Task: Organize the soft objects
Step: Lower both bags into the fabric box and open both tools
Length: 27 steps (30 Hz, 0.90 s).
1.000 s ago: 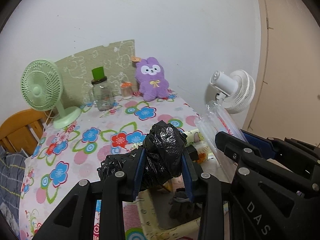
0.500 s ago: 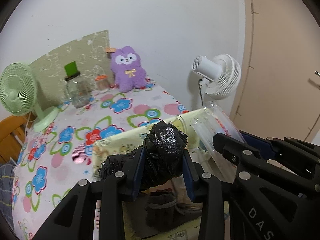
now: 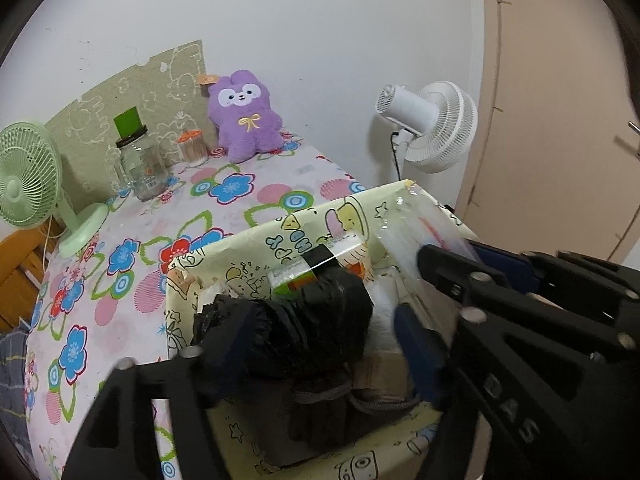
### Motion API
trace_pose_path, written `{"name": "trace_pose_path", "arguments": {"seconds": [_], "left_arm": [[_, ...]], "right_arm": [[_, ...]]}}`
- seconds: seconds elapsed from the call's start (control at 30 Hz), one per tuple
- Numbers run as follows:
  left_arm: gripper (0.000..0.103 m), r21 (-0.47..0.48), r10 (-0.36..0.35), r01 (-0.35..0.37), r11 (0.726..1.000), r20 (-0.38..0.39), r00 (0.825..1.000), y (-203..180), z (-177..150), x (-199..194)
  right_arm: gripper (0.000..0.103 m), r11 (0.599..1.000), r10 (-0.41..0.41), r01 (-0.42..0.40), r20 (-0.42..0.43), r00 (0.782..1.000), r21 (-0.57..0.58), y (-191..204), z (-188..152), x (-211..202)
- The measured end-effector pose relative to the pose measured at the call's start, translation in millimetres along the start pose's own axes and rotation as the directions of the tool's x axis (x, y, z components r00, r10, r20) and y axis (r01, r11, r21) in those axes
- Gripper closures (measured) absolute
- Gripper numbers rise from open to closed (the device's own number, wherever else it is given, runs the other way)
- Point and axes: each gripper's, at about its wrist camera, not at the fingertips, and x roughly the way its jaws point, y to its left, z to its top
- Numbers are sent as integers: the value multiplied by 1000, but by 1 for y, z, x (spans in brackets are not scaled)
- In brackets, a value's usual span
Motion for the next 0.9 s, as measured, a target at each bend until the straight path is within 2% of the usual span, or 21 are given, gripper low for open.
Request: {"name": "trace_pose_path", "arguments": {"seconds": [0.13,0.23,0.33,0.57,0.63,0.67,0.73,0.77,0.9], "left_arm": [[13,30,5,-5,1000,15,1000,-4,-1,-5],[8,30,34,-35,999,22,999,-3,-1,-5],[8,-8,63,-63,998,13,998,3,3,1],[8,-10,55,-55,998,-5,998,6,4,6],[8,-7,56,-56,998,-8,998,5,4,7],[8,-5,55,-55,998,-9,998,5,3,7],[8,-5,51,-51,999,-9,999,4,3,7],[8,-6,47,-47,999,-9,999,3,2,6],[8,-18,26,-26,999,-14,1000,4,1,3]], "right_arm": [[82,1000,5,-5,-9,1000,-1,1,2,6],[82,1000,14,-14,-14,1000,-3,2,4,10],[82,1000,-13,13,-18,1000,-9,5,6,16],[79,1000,2,-3,-36,999,-17,6,7,24],[76,1000,4,-5,-43,999,-17,5,6,25],[71,1000,6,-7,-47,999,-17,5,6,25],[58,1000,7,-8,-51,999,-16,4,5,25],[47,1000,5,-5,-50,999,-16,4,5,24],[44,1000,11,-11,-33,999,-26,5,2,16]]}}
